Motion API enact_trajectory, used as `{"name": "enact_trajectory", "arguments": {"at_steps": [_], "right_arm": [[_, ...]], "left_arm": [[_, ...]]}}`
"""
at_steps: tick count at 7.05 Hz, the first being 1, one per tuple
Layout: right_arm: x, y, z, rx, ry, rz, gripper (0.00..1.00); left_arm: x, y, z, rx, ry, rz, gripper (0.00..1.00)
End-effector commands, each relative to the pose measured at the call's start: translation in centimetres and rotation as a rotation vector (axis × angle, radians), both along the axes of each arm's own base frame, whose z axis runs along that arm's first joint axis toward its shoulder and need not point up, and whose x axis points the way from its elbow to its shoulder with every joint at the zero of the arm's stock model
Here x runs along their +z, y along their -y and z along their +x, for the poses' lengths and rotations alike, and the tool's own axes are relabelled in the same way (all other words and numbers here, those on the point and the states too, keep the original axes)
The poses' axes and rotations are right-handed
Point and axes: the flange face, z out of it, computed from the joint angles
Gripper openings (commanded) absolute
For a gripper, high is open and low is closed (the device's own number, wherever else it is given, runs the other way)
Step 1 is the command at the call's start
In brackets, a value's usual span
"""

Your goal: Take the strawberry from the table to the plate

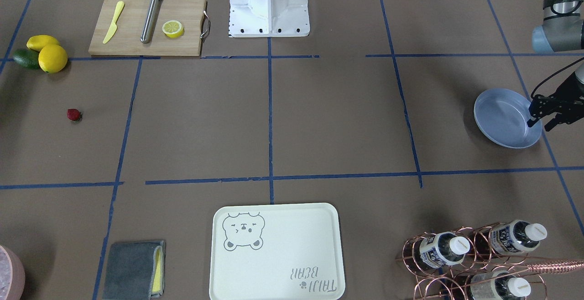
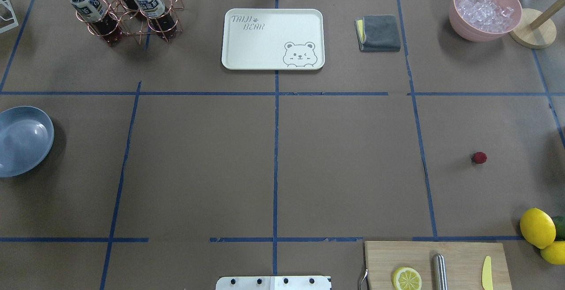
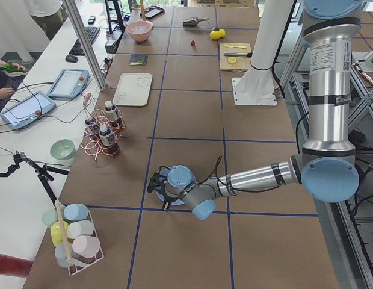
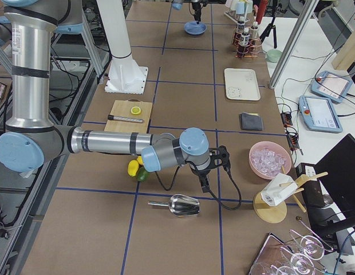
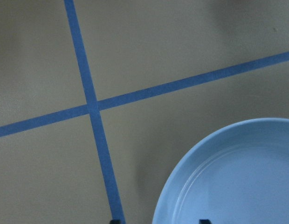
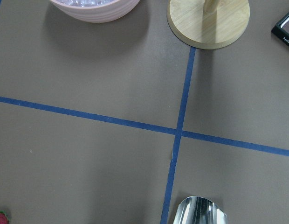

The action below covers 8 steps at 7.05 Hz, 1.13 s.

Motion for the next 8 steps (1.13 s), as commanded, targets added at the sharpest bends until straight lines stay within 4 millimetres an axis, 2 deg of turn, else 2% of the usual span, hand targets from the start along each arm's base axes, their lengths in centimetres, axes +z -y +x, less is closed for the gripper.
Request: {"name": "enact_trajectory", "arguments": {"at_steps": [1,2,3,4,5,6,7,8], "right_arm": [[-0.1,0.0,0.0,0.0,0.0,0.001,1.0],[-0.1,0.0,0.0,0.0,0.0,0.003,1.0],[-0.1,0.0,0.0,0.0,0.0,0.003,1.0],[-0.1,0.0,0.0,0.001,0.002,0.0,1.0],[0.0,-0.1,0.0,0.001,0.002,-0.001,1.0],[0.1,-0.1,0.0,0.001,0.002,-0.005,1.0],[0.2,-0.2,0.0,0.002,0.002,-0.007,1.0],[0.4,-0.4,0.0,0.002,0.002,-0.011,1.0]], "left_arm": [[0.3,-0.4,0.0,0.007,0.003,0.001,0.0],[-0.1,-0.3,0.1,0.01,0.0,0.012,0.0],[-2.5,0.0,0.3,0.02,-0.033,0.04,0.0],[-5.9,0.2,1.0,0.063,-0.098,0.036,0.0],[-10.5,1.0,1.7,0.089,-0.127,0.017,0.0],[-16.4,1.9,2.1,0.064,-0.14,-0.008,0.0],[-22.9,2.7,3.4,0.01,-0.204,-0.028,0.0],[-28.8,3.0,9.1,0.043,-0.283,-0.051,0.0]]}}
